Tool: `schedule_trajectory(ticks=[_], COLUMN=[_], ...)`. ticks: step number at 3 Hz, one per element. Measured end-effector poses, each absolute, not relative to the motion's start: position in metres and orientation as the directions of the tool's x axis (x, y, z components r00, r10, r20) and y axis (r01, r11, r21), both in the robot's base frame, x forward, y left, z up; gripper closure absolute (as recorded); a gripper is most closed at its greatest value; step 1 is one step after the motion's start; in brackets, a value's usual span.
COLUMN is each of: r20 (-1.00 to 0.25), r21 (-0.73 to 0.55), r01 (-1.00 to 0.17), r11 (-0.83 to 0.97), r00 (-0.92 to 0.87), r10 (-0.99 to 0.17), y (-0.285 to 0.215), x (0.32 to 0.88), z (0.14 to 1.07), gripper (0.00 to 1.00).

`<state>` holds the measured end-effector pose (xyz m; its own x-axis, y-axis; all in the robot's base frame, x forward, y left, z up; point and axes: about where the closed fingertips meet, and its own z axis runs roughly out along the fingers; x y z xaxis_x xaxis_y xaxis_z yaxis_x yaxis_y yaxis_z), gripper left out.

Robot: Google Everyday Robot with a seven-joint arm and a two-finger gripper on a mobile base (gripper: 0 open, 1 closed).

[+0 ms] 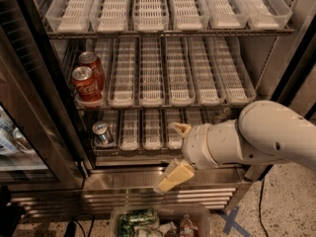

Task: Pick redbull can from bottom shelf of fridge

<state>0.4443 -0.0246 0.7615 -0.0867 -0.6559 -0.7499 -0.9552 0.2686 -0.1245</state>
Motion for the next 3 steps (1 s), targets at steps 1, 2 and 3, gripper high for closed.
schedule_trajectory(ticks=[1,2,3], r20=[-0.784,-0.779,-0.793], r21=[-0.144,-0.191,-0.228], r01=[-0.944,-0.928,-0.910], r11=[0.296,0.320,0.346], r00=[-0.074,-0.055,-0.033], r10=[-0.616,-0.625,-0.608], y=[-0.006,0.015,0.035], x=[0.448,0.460,0.471], z=[0.738,0.712,0.687], gripper=[0.00,0.00,0.00])
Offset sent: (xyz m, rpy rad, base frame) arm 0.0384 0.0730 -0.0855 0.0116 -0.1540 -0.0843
